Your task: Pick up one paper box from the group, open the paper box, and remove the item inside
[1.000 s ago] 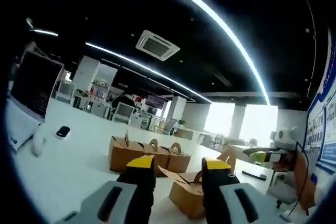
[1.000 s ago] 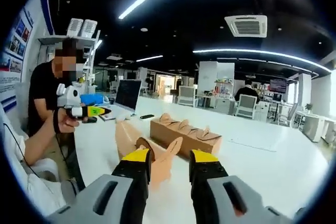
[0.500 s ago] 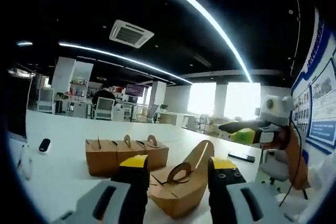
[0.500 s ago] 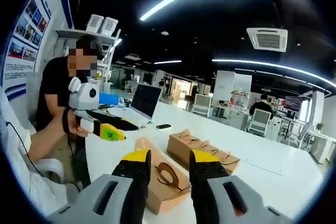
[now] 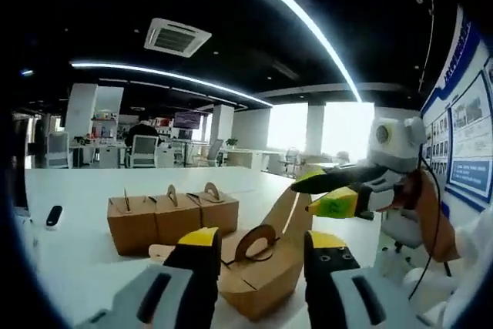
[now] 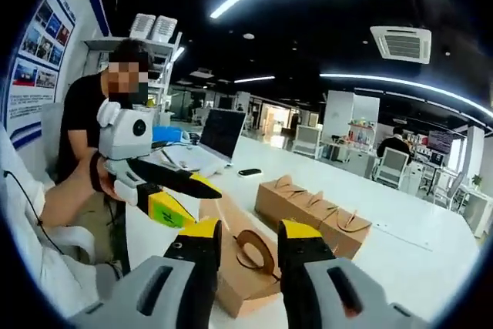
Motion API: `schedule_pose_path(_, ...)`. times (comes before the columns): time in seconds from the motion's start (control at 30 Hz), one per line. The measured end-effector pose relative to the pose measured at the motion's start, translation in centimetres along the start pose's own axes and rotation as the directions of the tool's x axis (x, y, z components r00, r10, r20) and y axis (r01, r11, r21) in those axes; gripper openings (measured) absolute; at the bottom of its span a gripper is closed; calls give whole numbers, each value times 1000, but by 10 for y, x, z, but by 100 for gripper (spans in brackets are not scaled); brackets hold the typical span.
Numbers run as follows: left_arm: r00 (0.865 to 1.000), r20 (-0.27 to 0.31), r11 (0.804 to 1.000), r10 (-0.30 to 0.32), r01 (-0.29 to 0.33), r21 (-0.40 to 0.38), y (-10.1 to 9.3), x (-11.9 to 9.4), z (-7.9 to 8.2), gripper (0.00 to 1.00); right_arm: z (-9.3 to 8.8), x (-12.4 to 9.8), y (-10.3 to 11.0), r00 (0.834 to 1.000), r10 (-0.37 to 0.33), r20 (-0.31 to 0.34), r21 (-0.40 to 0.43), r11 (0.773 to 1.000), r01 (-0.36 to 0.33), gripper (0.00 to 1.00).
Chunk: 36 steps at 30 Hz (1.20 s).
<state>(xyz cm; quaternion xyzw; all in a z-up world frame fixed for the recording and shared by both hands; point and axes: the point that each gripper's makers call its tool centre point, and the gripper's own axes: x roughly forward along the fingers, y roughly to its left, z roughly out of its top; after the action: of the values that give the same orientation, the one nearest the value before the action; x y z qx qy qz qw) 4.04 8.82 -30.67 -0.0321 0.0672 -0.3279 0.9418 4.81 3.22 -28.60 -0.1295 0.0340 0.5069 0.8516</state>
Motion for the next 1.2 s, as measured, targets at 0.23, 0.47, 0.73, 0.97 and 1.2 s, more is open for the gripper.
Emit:
schedule_pose_path(0.23, 1000, -25, 1000, 1, -1, -3, 4, 4, -10, 44, -25, 3, -4, 998, -6, -59, -15, 1000, 5, 31)
schedule_pose_path(0.47, 1000, -30, 1000, 9, -10, -12, 7, 5, -19, 41, -41, 4, -10, 997, -8, -81, 11, 1000, 9, 31)
schedule_pose_path(0.73, 999, -42, 999, 13, -14, -30, 12, 7, -30, 40, -62, 6, -8, 995, 7, -103, 42, 999, -2, 31)
schedule_pose_path(0.97, 998, -64, 999, 16, -18, -43, 13, 9, -44, 38, -73, 7, -5, 993, 14, -118, 57, 998, -7, 31)
schedule_pose_path(1.2, 997, -69, 998, 28, -32, -59, 17, 11, -51, 37, -78, 9, -4, 994, 19, -109, 89, 996, -10, 31)
